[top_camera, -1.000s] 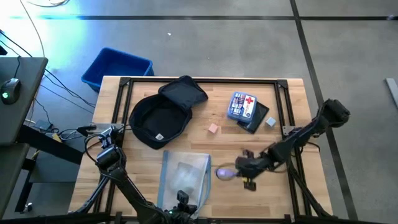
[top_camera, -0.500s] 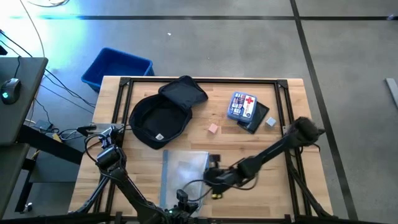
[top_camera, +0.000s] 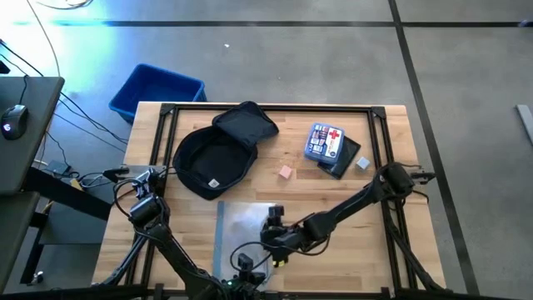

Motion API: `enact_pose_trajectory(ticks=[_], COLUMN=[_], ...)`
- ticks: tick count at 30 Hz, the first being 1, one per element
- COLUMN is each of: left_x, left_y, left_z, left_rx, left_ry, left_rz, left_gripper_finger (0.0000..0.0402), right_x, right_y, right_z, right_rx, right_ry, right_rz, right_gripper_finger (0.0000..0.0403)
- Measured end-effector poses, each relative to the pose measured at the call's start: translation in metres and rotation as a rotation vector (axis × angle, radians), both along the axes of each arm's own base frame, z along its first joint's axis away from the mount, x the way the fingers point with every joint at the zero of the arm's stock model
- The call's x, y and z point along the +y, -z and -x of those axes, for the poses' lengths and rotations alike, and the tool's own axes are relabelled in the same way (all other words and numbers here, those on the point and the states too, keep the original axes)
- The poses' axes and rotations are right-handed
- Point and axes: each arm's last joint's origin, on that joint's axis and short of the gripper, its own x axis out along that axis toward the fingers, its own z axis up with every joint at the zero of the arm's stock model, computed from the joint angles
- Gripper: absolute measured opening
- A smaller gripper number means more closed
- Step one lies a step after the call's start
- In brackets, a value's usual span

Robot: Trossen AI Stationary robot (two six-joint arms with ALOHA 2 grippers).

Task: Unpack backpack
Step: Put the pink adaptor into the transparent zip bag

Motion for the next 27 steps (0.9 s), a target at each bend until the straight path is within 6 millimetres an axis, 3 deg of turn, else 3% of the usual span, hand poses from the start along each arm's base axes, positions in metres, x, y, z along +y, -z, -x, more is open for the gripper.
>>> enact_pose_trajectory(ticks=[3,8,12,15,19,22,27], left_x=[0.0,0.001,0.001,0.001,0.001,0.001,0.002], left_y=[0.0,0.001,0.001,0.002,0.003,0.003,0.004], left_z=[0.001,0.002,0.002,0.002,0.003,0.003,0.004], left_rx=[0.007,0.013,0.014,0.021,0.045,0.051,0.056], left_ry=[-0.002,-0.018,-0.017,-0.014,-0.003,0.0,-0.013], left_rz=[-0.005,0.006,0.006,0.01,0.025,0.028,0.024], left_gripper_finger=[0.0,0.0,0.0,0.0,0.0,0.0,0.0], right_x=[0.002,-0.001,-0.002,-0.003,-0.009,-0.011,0.003], right_y=[-0.005,0.008,0.026,0.04,0.047,0.042,0.013], right_z=[0.012,0.02,0.006,-0.014,-0.027,-0.021,0.002], right_rx=[0.064,0.232,0.184,0.055,-0.017,0.035,0.125], right_ry=[-0.003,0.002,0.009,0.038,0.033,0.026,-0.084], right_rz=[0.012,-0.055,-0.065,-0.084,-0.09,-0.063,-0.116], right_gripper_finger=[0.0219,0.0196,0.0155,0.0122,0.0086,0.0069,0.0058])
